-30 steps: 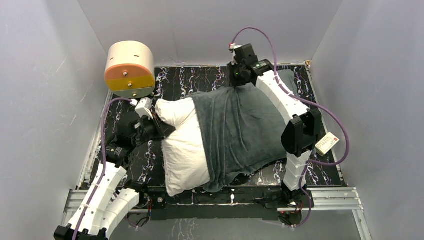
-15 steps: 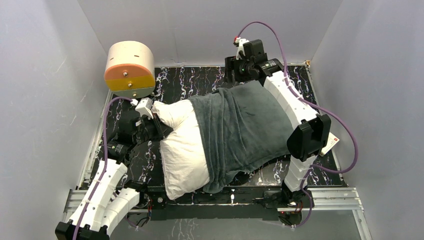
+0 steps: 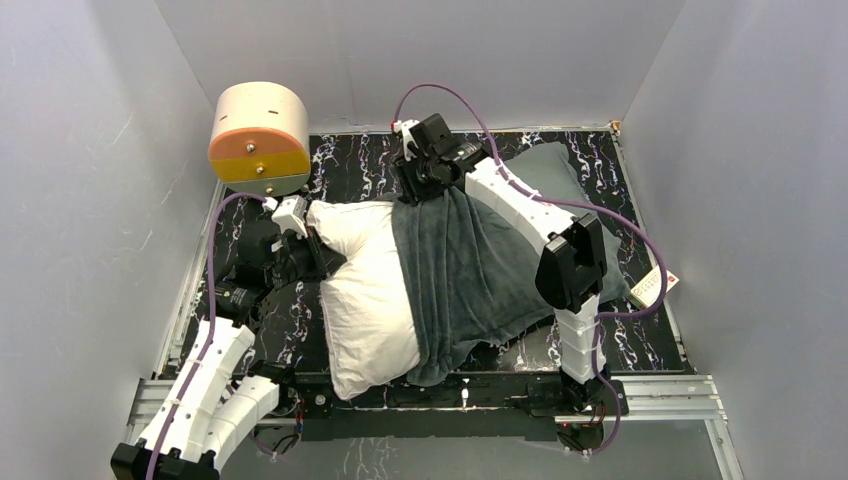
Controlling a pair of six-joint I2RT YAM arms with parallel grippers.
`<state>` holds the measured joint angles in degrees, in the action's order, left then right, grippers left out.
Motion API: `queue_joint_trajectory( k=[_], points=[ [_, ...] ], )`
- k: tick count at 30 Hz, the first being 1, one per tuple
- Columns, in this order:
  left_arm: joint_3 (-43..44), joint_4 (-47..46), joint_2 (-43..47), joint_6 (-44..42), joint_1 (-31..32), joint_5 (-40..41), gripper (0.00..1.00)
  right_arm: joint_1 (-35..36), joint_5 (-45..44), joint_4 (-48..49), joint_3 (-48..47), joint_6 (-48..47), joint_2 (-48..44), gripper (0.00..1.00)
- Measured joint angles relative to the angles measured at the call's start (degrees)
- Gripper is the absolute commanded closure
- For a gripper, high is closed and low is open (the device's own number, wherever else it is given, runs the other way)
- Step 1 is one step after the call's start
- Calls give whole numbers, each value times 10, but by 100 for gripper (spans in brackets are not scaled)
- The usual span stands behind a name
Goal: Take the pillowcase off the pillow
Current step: Remove the pillow from the pillowcase.
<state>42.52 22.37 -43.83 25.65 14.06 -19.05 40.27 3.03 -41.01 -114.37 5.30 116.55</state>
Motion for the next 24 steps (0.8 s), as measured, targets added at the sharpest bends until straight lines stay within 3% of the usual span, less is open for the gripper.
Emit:
queue_joint_trajectory(
  k=[2, 9, 20, 21, 23, 24],
  points=[
    [0, 0, 0, 1, 0, 7, 100, -1, -28, 7, 20, 5, 0, 99],
    [7, 8, 7, 17, 5, 43, 100, -13, -70, 26, 36, 28, -20, 100],
    [23, 36, 21, 55, 15, 100, 100, -97, 26, 18, 63, 86, -42, 100],
    [23, 37, 21, 56, 15, 100, 100, -99, 36, 18, 64, 87, -43, 99],
    [23, 38, 21, 58, 15, 99, 100, -101, 45, 18, 64, 87, -45, 71],
    [23, 38, 21, 59, 15, 99, 100, -101, 48, 17, 64, 87, -46, 63]
  ],
)
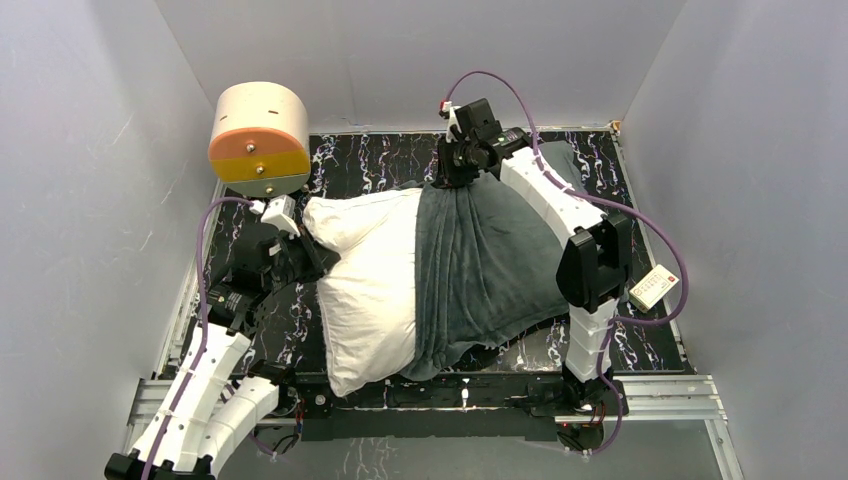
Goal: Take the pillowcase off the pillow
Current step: Remove the pillow from the pillowcase.
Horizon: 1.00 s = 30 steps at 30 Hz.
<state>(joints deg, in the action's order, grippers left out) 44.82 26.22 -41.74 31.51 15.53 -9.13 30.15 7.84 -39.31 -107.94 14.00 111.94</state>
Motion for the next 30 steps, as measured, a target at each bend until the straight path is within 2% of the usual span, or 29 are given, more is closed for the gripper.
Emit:
queue_joint_trajectory(
  k=[5, 9, 12, 13, 15, 16, 17, 18, 20, 23, 26, 30],
  points=[
    [0, 7, -8, 0, 0, 2, 100, -12, 2, -13, -11, -17, -10, 32],
    [16, 14, -57, -5, -4, 18, 100, -23, -32, -9, -2, -32, -66, 23],
    [48, 16, -115, -10, -9, 37, 100, -25, -36, 27, 73, -28, -184, 20],
    [66, 19, -141, -13, -10, 43, 89, -22, -30, 41, 105, -22, -229, 21],
    [98, 19, -187, -19, -18, 46, 49, -10, 2, 100, 209, -5, -346, 22],
    [117, 19, -214, -25, -25, 46, 18, -3, 21, 122, 256, 7, -395, 23],
    [133, 16, -237, -33, -35, 44, 8, 3, 39, 134, 298, 17, -429, 25],
    [157, 10, -269, -33, -53, 41, 2, 13, 62, 155, 350, 31, -474, 26],
    [182, 3, -302, -37, -82, 35, 2, 39, 90, 169, 427, 51, -522, 27],
    [191, -2, -317, -36, -126, 22, 2, 89, 97, 162, 526, 77, -543, 29],
    [161, -1, -273, -30, -152, 27, 2, 143, 58, 140, 601, 112, -544, 28],
    [106, 23, -158, -18, -154, 28, 2, 173, -12, 109, 624, 151, -561, 28]
  ],
)
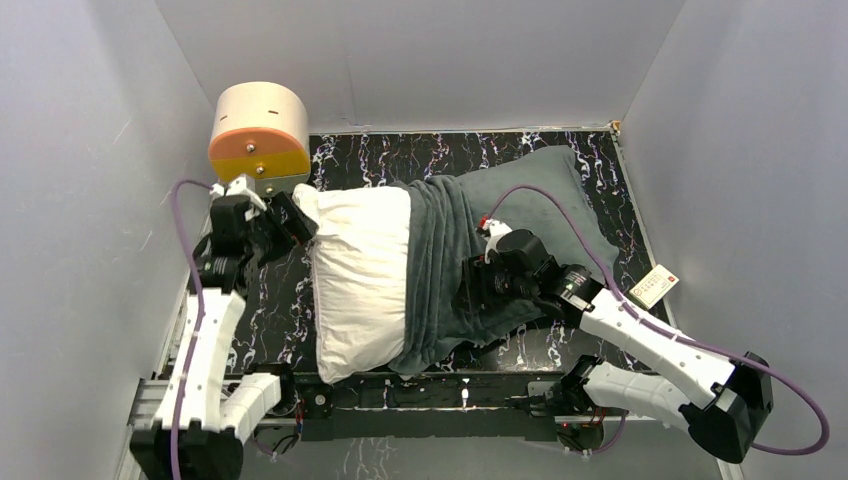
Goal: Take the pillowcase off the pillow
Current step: Remove the pillow from the pillowcase.
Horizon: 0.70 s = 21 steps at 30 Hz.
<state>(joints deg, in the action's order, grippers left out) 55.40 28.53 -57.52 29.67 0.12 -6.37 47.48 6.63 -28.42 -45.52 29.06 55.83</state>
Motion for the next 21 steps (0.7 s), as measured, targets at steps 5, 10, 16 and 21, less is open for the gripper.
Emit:
queue_joint_trajectory(
  k=[5, 10, 16, 21],
  points=[
    [-62, 38, 164, 5, -6, -41, 2, 3, -75, 7, -19, 3, 39, 27],
    [-122, 61, 272, 22, -15, -122, 2, 9, -132, 19, -79, -29, 122, 24],
    [-219, 58, 307, 69, -15, -229, 2, 7, -165, 28, -155, -69, 206, 22],
    [-238, 63, 304, 108, -15, -234, 2, 5, -177, 33, -177, -87, 227, 20]
  ],
)
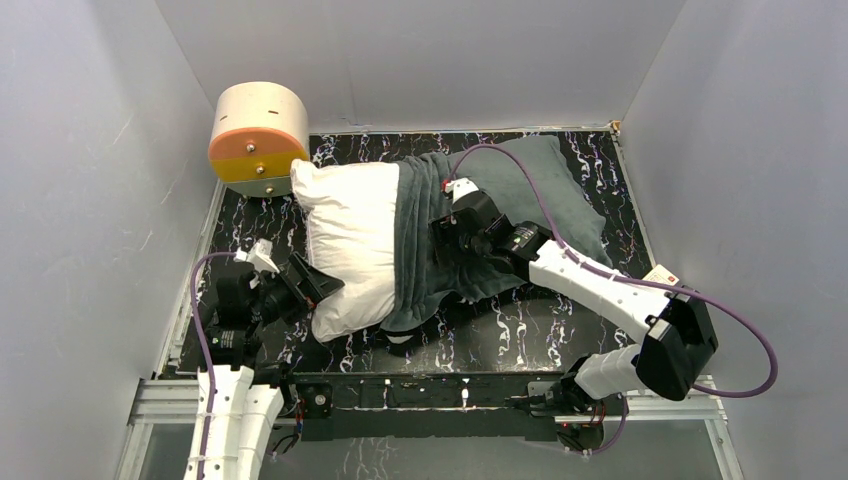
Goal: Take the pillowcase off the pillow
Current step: Remove the pillow from the pillowcase.
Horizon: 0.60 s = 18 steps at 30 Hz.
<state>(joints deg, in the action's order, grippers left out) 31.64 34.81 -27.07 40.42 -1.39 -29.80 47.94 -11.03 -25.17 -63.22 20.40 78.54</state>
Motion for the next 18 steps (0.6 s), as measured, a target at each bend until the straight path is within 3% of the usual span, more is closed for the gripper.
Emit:
queue_joint_trajectory(
  k=[5, 12, 15, 18],
  points=[
    [0, 1, 7, 34, 0, 34, 2, 0, -2, -7, -8, -10, -2, 19],
    [0, 3, 27, 70, 0, 160, 2, -3, 21, -14, -9, -11, -49, 18],
    [-11, -37, 7, 69, 0, 142, 2, -5, 38, -13, -8, -7, -86, 17],
    [-71, -130, -21, 73, 0, 57, 4, -7, 53, -2, 10, 19, -137, 16]
  ],
)
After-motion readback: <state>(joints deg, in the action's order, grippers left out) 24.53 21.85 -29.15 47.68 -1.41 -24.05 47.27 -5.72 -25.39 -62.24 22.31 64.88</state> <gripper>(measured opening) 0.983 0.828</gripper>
